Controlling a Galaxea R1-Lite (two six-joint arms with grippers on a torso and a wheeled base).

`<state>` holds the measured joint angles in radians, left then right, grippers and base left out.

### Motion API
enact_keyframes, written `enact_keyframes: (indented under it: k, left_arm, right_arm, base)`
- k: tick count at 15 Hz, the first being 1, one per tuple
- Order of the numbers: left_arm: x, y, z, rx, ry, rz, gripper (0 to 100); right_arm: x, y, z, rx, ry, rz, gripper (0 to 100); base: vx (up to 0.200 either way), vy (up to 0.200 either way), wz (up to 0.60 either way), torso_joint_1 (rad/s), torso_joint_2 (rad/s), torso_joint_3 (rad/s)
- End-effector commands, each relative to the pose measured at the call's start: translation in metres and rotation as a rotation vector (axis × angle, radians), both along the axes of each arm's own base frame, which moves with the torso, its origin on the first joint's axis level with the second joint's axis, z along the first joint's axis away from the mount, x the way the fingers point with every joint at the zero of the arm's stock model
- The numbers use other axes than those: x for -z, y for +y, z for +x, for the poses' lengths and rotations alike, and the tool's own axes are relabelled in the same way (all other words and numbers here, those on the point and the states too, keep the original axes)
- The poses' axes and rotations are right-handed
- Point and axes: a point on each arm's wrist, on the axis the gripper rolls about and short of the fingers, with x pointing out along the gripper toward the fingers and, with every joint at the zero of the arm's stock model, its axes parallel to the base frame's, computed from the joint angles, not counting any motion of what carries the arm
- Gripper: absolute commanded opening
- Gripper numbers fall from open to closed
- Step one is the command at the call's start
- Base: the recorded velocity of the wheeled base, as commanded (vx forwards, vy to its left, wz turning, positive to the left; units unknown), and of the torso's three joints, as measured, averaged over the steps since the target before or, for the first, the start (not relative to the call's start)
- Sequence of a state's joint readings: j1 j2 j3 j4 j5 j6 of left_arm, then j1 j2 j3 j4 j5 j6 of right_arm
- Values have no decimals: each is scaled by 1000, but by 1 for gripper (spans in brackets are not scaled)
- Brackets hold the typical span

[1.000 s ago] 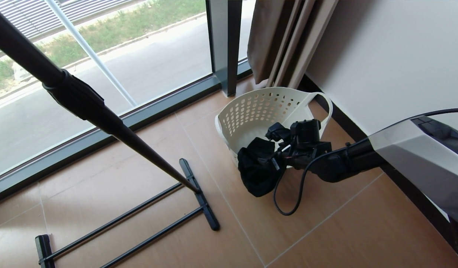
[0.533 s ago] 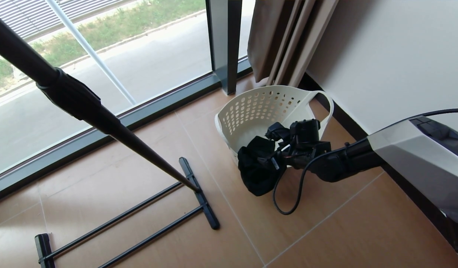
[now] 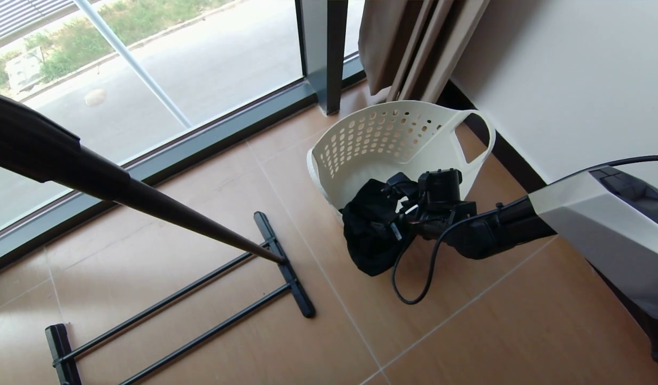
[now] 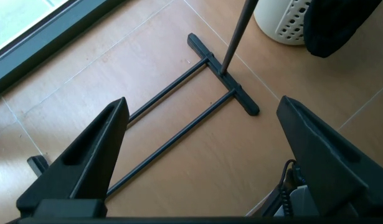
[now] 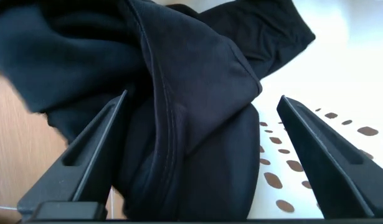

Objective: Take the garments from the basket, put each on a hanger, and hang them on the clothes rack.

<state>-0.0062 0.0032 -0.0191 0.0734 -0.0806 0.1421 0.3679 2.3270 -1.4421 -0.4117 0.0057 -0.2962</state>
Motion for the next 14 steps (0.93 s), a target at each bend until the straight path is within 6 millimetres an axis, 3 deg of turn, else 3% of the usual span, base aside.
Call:
enact_keyframes:
  k: [1, 8, 9, 11, 14]
  left_arm:
    - [0, 0, 0, 1, 1, -1, 100]
    - [0, 0, 0, -1, 1, -1, 100]
    - [0, 0, 0, 1, 1, 0, 100]
    - [0, 0, 0, -1, 1, 0, 100]
    - [0, 0, 0, -1, 1, 0, 100]
  right_arm:
    - [-4, -1, 0, 1, -8, 3, 100]
    - [2, -1, 7, 40, -14, -9, 100]
    - [3, 0, 7, 40, -12, -11, 0]
    - [9, 1, 8, 37, -3, -13, 0]
    - [2, 2, 9, 37, -70, 13, 0]
  base:
    - [0, 0, 0, 0, 0, 0]
    - [0, 0, 0, 0, 0, 0]
    - [0, 0, 0, 0, 0, 0]
    - [0, 0, 0, 0, 0, 0]
    - [0, 0, 0, 0, 0, 0]
